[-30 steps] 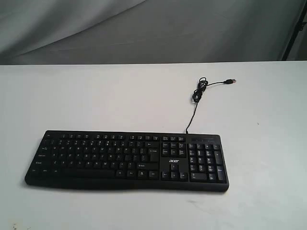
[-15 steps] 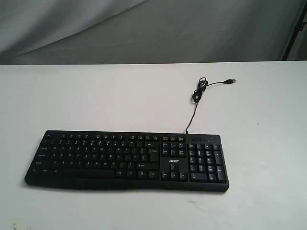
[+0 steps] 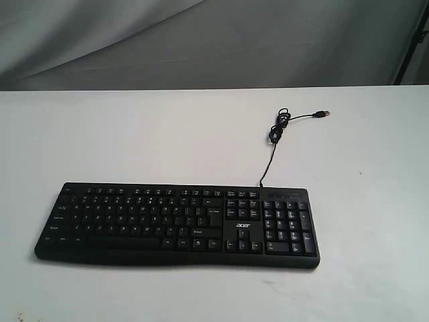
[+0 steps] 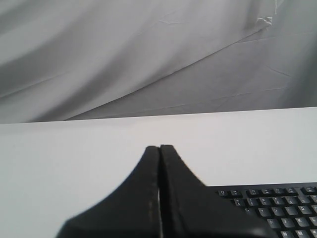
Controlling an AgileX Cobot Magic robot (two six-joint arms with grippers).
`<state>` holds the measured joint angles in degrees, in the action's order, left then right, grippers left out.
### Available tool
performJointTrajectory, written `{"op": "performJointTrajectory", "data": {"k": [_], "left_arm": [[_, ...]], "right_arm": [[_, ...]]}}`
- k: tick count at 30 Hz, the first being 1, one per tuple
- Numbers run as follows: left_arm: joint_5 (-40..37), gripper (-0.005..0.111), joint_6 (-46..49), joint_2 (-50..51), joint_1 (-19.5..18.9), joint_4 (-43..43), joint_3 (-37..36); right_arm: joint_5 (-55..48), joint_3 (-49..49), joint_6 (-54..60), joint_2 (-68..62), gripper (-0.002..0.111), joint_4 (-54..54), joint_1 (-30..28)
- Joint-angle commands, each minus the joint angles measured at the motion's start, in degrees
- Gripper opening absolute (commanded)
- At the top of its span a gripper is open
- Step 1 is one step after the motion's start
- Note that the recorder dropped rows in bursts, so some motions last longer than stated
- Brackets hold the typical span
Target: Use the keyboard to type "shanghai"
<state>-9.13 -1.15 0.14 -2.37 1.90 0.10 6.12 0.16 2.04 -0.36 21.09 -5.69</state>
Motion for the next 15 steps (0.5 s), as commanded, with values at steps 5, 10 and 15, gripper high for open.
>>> {"op": "performJointTrajectory", "data": {"k": [5, 10, 15], "left_arm": [[0.3, 0.0, -0.2, -0.1, 0.4, -0.1, -0.1], [0.3, 0.0, -0.2, -0.1, 0.4, -0.1, -0.1], [0.3, 0.0, -0.2, -0.1, 0.4, -0.1, -0.1]], "right_arm": [[22.5, -0.2, -13.9, 0.4, 0.0, -5.1, -0.5], [38.0, -0.2, -37.3, 0.4, 0.0, -10.0, -0.5], [32.1, 9.2, -40.4, -0.9, 0.0, -10.8, -0.5]]}}
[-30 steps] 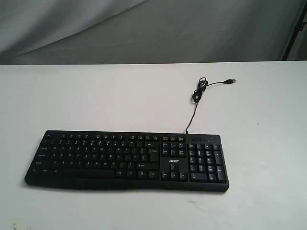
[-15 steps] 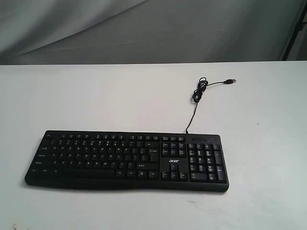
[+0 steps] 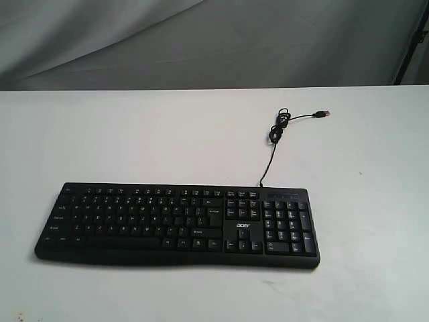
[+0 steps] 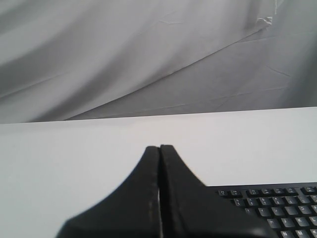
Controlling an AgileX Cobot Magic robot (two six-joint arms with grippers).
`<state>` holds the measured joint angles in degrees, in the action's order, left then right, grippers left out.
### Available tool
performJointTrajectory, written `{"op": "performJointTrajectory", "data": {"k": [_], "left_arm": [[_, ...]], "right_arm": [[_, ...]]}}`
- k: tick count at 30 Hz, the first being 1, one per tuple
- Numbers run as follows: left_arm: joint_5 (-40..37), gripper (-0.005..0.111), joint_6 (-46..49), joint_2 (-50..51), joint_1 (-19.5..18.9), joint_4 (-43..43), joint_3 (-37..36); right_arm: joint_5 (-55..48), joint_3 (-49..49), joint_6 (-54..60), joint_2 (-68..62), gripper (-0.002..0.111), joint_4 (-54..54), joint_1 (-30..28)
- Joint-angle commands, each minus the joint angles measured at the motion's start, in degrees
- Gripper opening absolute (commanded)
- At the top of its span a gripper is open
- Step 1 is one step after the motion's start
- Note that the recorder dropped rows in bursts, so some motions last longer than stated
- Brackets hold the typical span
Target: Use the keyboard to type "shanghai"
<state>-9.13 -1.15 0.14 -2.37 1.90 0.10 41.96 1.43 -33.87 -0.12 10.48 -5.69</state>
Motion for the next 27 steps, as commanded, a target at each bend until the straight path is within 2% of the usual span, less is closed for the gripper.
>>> {"op": "performJointTrajectory", "data": {"k": [1, 5, 11, 13, 14, 15, 16, 18, 19, 21, 27], "left_arm": [[0.3, 0.0, -0.2, -0.1, 0.4, -0.1, -0.1], [0.3, 0.0, -0.2, -0.1, 0.4, -0.1, -0.1], [0.3, 0.0, -0.2, -0.1, 0.4, -0.1, -0.1], [0.3, 0.0, -0.2, -0.1, 0.4, -0.1, -0.1], [0.3, 0.0, -0.2, -0.1, 0.4, -0.1, -0.1], [0.3, 0.0, -0.2, -0.1, 0.4, -0.1, -0.1], [0.3, 0.0, -0.2, -0.1, 0.4, -0.1, -0.1], [0.3, 0.0, -0.2, -0.1, 0.4, -0.1, -0.1], [0.3, 0.0, -0.2, -0.1, 0.4, -0.1, -0.1], [0.3, 0.0, -0.2, -0.1, 0.4, -0.1, -0.1], [0.3, 0.0, -0.2, -0.1, 0.4, -0.1, -0.1]], "right_arm": [[-7.8, 11.5, -5.4, -3.0, 0.0, 1.3, -0.5], [-19.4, 25.3, -12.3, -14.4, 0.0, 11.5, -0.5], [-23.4, 40.8, -28.1, -34.7, 0.0, 34.9, -0.5], [-22.5, 44.4, -43.4, -41.2, 0.0, 50.2, 0.0], [-16.3, 46.9, -58.8, -46.2, 0.0, 66.6, 0.2], [-11.6, 48.6, -65.3, -49.2, 0.0, 74.9, 0.4], [-1.7, 52.5, -72.8, -55.2, 0.0, 87.0, 0.5], [5.5, 56.8, -76.7, -62.0, 0.0, 89.5, 0.5], [5.3, 57.4, -76.7, -64.2, 0.0, 89.5, 0.5], [1.8, 58.3, -75.7, -68.8, 0.0, 89.5, 0.5], [-7.5, 58.3, -70.4, -70.7, 0.0, 89.5, 0.5]]}}
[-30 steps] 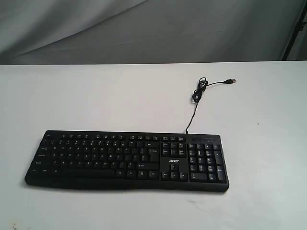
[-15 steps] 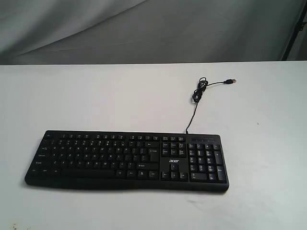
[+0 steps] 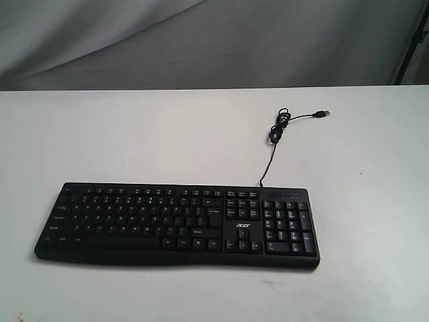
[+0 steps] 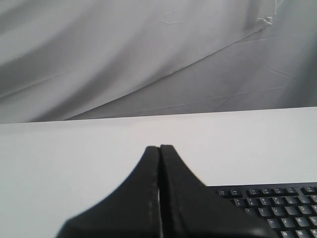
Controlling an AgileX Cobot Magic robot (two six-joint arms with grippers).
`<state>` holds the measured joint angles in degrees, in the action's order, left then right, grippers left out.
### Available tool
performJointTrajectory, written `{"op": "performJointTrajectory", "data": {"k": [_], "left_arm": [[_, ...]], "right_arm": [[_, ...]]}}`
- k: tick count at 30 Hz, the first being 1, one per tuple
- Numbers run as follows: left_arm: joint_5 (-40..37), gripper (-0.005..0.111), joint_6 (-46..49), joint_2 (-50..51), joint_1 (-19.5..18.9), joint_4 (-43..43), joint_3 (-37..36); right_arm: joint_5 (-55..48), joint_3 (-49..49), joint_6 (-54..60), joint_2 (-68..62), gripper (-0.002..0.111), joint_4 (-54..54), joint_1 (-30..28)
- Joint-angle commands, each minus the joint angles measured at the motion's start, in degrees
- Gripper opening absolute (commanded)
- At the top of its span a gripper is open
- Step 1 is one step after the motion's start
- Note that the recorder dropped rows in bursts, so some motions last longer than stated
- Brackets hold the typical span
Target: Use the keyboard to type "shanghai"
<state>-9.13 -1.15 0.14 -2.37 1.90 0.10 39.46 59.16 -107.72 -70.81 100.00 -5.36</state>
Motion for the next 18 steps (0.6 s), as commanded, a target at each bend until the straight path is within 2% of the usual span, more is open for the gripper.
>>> {"op": "performJointTrajectory", "data": {"k": [1, 9, 13, 18], "left_arm": [[0.3, 0.0, -0.2, -0.1, 0.4, -0.1, -0.1], [0.3, 0.0, -0.2, -0.1, 0.4, -0.1, -0.1], [0.3, 0.0, -0.2, -0.1, 0.4, -0.1, -0.1], [0.3, 0.0, -0.2, -0.1, 0.4, -0.1, -0.1]], "right_arm": [[-6.7, 0.6, 6.5, 0.5, 0.0, -0.1, 0.1], [-21.7, 0.6, 16.8, 6.2, 0.0, -0.1, 0.1], [-26.8, 0.6, 29.3, 8.6, 0.0, -0.1, 0.3], [-39.5, 0.6, 45.2, 9.9, 0.0, -0.1, 0.3]]}}
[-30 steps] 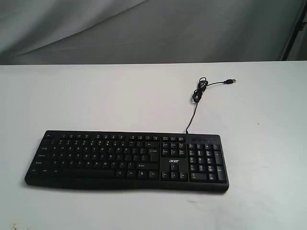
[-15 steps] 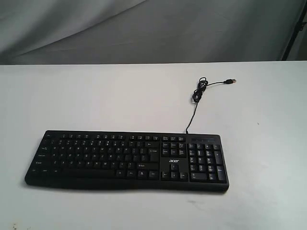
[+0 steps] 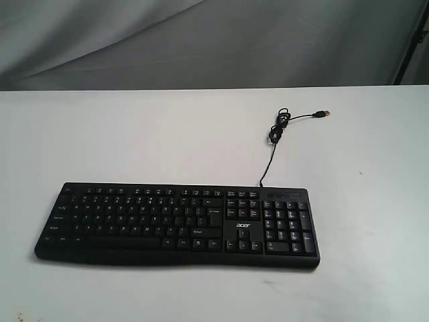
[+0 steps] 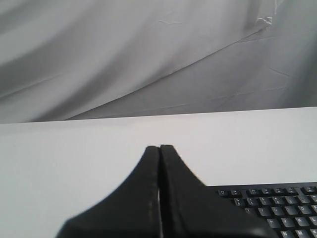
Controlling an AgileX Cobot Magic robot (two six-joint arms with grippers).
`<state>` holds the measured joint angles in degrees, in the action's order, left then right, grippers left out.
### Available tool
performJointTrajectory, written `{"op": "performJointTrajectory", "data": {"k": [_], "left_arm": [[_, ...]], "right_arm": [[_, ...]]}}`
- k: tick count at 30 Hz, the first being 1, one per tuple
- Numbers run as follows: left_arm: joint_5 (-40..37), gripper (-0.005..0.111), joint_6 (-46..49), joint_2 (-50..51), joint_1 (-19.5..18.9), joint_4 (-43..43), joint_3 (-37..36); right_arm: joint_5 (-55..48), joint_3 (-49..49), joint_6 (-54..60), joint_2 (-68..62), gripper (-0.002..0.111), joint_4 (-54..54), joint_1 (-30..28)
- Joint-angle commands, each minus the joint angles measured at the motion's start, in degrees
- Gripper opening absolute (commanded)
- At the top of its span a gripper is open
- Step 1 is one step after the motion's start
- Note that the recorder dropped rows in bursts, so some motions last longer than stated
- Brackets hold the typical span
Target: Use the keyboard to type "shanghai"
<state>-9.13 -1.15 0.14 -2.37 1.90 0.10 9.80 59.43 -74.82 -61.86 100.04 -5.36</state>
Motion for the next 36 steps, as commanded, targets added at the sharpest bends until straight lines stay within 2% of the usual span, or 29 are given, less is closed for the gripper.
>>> {"op": "performJointTrajectory", "data": {"k": [1, 6, 9, 11, 14, 18, 22, 25, 27, 30, 36], "left_arm": [[0.3, 0.0, -0.2, -0.1, 0.4, -0.1, -0.1], [0.3, 0.0, -0.2, -0.1, 0.4, -0.1, -0.1], [0.3, 0.0, -0.2, -0.1, 0.4, -0.1, -0.1], [0.3, 0.0, -0.2, -0.1, 0.4, -0.1, -0.1], [0.3, 0.0, -0.2, -0.1, 0.4, -0.1, -0.1], [0.3, 0.0, -0.2, -0.1, 0.4, -0.1, -0.1], [0.3, 0.0, -0.2, -0.1, 0.4, -0.1, -0.1], [0.3, 0.0, -0.2, -0.1, 0.4, -0.1, -0.1], [0.3, 0.0, -0.2, -0.1, 0.4, -0.1, -0.1], [0.3, 0.0, -0.2, -0.1, 0.4, -0.1, -0.1], [0.3, 0.0, -0.2, -0.1, 0.4, -0.1, -0.1]], "right_arm": [[-12.5, 0.3, 14.8, 0.9, 0.0, -0.1, 0.3], [-25.0, 0.4, 15.7, -1.0, 0.0, -0.3, 0.3], [-29.4, 2.1, 17.3, -4.7, 0.0, -11.0, 0.3], [-29.6, 4.2, 25.0, -8.2, 0.0, -23.3, 0.3], [-28.3, 6.8, 44.7, -13.1, 0.0, -46.8, 0.3], [-31.9, 10.2, 82.9, -19.5, 0.0, -84.6, 0.3], [-45.6, 15.6, 117.0, -25.6, 0.0, -117.8, 0.3], [-56.3, 18.8, 131.3, -28.6, 0.0, -133.9, 1.0], [-59.2, 20.0, 133.5, -29.6, 0.0, -137.3, 2.9], [-57.3, 20.1, 133.7, -29.7, 0.0, -134.5, 8.9], [-51.9, 20.1, 133.6, -30.0, 0.0, -134.3, 26.6]]}}
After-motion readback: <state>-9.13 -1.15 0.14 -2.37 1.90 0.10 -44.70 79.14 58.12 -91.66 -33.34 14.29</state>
